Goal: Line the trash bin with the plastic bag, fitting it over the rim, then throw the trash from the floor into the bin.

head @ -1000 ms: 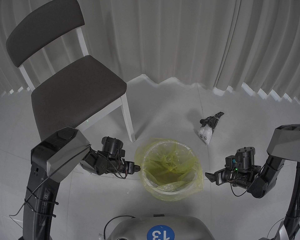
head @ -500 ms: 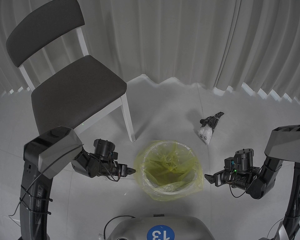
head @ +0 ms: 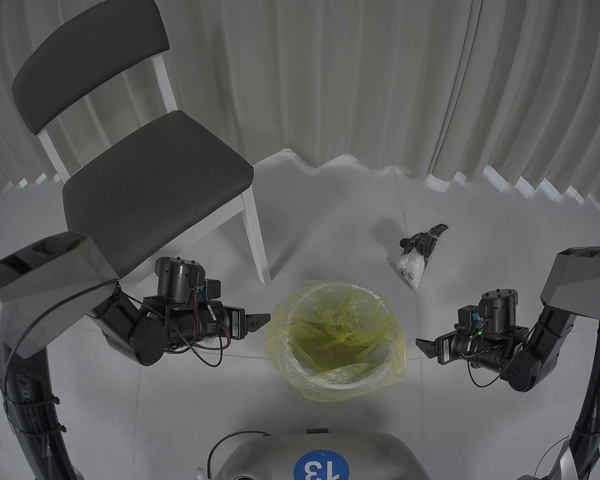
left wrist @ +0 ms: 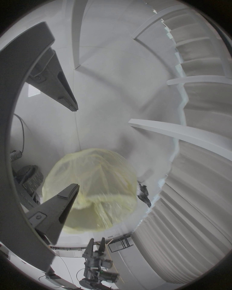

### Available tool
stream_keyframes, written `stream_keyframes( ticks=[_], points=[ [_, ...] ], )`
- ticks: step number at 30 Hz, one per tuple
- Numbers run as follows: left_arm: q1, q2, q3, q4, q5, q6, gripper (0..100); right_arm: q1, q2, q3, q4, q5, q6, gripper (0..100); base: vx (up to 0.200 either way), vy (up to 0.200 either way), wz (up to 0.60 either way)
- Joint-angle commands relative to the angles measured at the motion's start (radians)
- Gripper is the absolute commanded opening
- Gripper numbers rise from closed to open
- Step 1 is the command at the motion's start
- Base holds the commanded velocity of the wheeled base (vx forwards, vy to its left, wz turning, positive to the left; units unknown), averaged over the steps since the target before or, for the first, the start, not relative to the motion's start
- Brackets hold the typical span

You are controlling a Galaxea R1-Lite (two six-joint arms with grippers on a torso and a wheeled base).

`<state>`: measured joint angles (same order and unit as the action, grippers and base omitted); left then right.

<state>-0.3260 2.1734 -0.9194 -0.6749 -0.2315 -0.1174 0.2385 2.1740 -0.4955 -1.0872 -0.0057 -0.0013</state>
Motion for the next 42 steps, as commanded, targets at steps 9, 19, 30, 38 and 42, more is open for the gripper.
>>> stream_keyframes(
  ticks=[9,19,30,38,42],
  points=[
    [-0.127,-0.317,0.177,-0.095,0.130,0.065,100,-0.130,-0.137,-0.024,0.056,0.069,0.000,100,0.067,0.000,0.00],
    [-0.153,-0.442,0.142,0.000,0.143,0.042,100,-0.202,-0.137,-0.052,0.086,0.109,0.003,100,0.200,0.000,0.00],
    [-0.200,-0.621,0.126,0.067,0.141,-0.082,100,-0.214,-0.120,-0.063,0.086,0.119,0.020,100,0.091,0.000,0.00],
    [-0.186,-0.666,0.132,0.069,0.143,-0.082,100,-0.219,-0.077,-0.202,0.173,0.119,0.061,100,0.000,0.000,0.00],
    [-0.170,-0.685,0.134,0.071,0.143,-0.082,100,-0.219,-0.030,-0.367,0.305,0.119,0.087,100,0.000,0.000,0.00]
  ],
)
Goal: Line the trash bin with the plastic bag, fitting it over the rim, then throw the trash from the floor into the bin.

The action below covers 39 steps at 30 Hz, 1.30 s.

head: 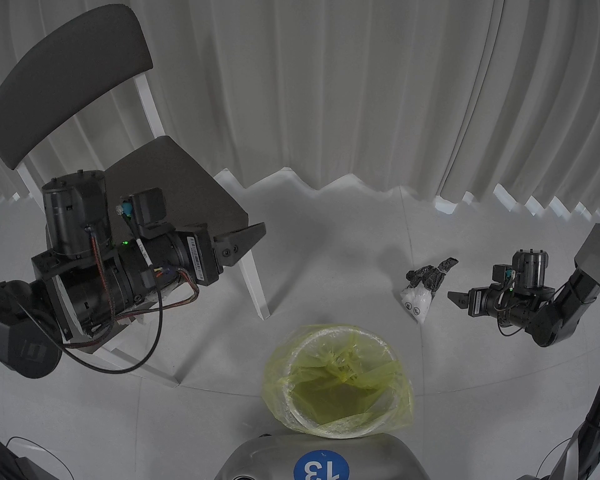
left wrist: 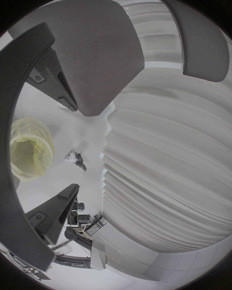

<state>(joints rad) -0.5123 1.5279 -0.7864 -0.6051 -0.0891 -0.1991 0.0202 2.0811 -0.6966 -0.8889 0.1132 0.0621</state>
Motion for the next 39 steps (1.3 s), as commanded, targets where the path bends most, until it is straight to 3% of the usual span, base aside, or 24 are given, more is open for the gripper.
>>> stream_keyframes(
  ticks=[1,14,20,25,29,39],
  points=[
    [0.020,-0.045,0.001,-0.001,0.000,0.000,100,-0.002,0.077,-0.205,0.133,0.000,0.031,100,0.000,0.000,0.00],
    [0.052,-0.077,0.029,-0.012,0.000,0.000,100,-0.022,0.289,-0.529,0.260,0.000,0.058,100,0.000,0.000,0.00],
    [0.054,-0.068,0.036,-0.015,-0.003,0.000,100,-0.032,0.370,-0.613,0.240,0.002,0.159,100,0.000,0.000,0.00],
    [0.054,-0.063,0.038,-0.016,-0.003,0.000,100,-0.036,0.424,-0.664,0.196,0.002,0.235,100,0.000,0.000,0.00],
    [0.054,-0.063,0.042,-0.018,-0.004,0.000,100,-0.036,0.482,-0.689,0.082,0.002,0.288,100,0.000,0.000,0.00],
    [0.052,-0.055,0.044,-0.018,-0.007,0.000,100,-0.046,0.551,-0.725,-0.042,-0.003,0.317,100,0.000,0.000,0.00]
  ],
)
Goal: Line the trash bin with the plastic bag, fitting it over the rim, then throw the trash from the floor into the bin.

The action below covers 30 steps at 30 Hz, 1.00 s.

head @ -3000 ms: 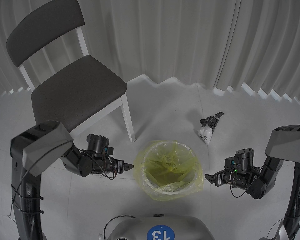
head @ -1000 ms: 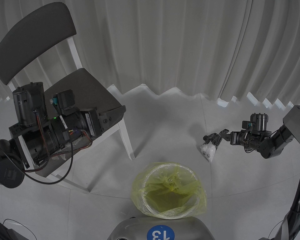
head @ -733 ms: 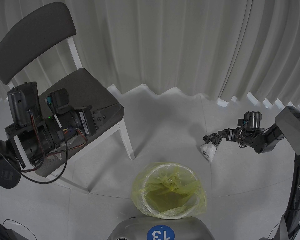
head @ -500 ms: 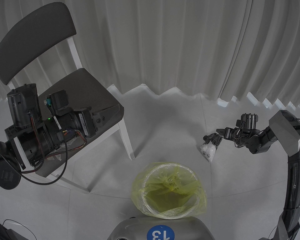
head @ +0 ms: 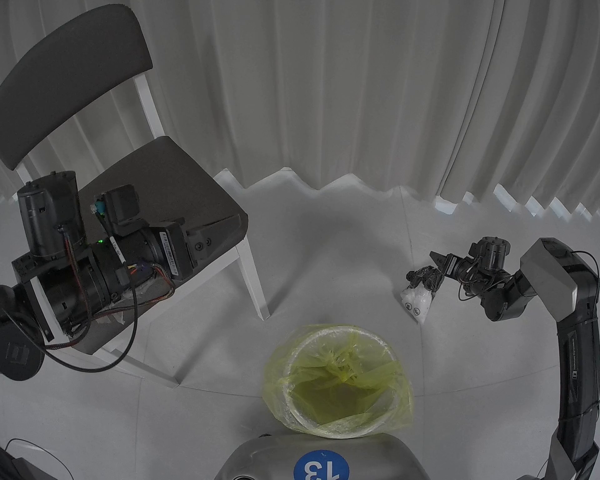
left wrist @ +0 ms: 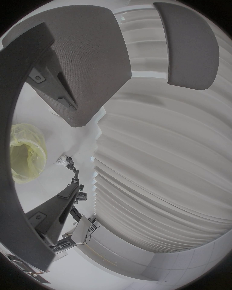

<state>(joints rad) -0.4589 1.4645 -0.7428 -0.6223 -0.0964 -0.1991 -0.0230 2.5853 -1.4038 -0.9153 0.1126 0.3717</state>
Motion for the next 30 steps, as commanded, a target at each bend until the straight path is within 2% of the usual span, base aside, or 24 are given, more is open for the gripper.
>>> stream_keyframes(
  ticks=[1,8,30],
  points=[
    [-0.001,0.011,0.000,0.000,-0.002,0.000,100,-0.003,0.058,-0.026,-0.027,-0.007,0.015,100,0.000,0.000,0.00],
    [-0.003,0.023,-0.001,-0.004,-0.002,0.000,100,-0.006,0.111,-0.067,-0.077,-0.019,0.021,100,0.000,0.000,0.00],
    [-0.007,0.040,0.016,-0.020,-0.002,0.000,100,-0.002,0.205,-0.136,-0.083,-0.028,0.023,100,0.000,0.000,0.00]
  ],
)
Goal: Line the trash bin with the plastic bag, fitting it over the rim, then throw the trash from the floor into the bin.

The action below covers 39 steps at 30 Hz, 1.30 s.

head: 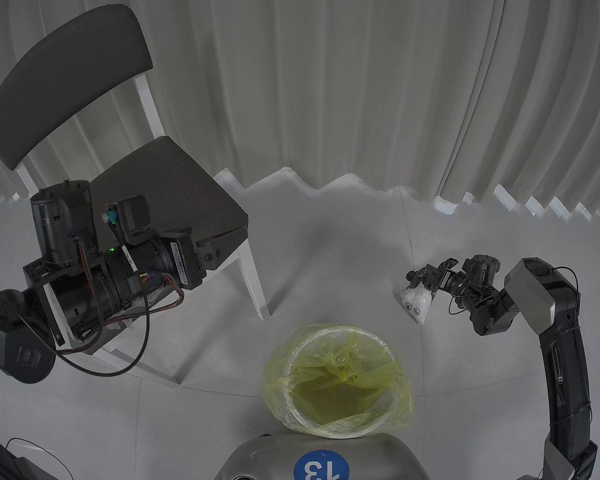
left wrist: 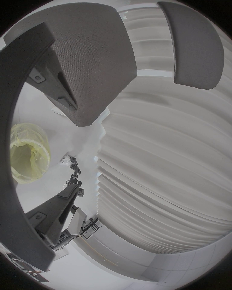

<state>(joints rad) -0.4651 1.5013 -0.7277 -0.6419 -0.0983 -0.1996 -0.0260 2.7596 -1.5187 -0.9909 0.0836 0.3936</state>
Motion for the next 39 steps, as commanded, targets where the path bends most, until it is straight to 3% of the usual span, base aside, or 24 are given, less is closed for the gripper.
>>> stream_keyframes(
  ticks=[1,17,24,39],
  points=[
    [-0.003,0.005,0.001,-0.001,0.000,0.000,100,0.003,0.038,-0.028,-0.015,-0.001,0.001,0,0.000,0.000,0.00],
    [-0.004,0.011,0.001,-0.001,0.002,0.000,100,-0.002,0.034,0.002,-0.012,0.002,-0.001,0,0.000,0.000,0.00],
    [-0.010,-0.006,0.004,-0.067,-0.006,0.005,100,-0.002,-0.103,0.103,0.006,0.018,-0.001,0,0.000,0.000,0.00],
    [-0.003,0.002,0.020,-0.082,-0.003,0.003,100,0.055,-0.379,0.305,0.001,0.047,-0.001,0,-0.200,0.000,0.00]
  ],
)
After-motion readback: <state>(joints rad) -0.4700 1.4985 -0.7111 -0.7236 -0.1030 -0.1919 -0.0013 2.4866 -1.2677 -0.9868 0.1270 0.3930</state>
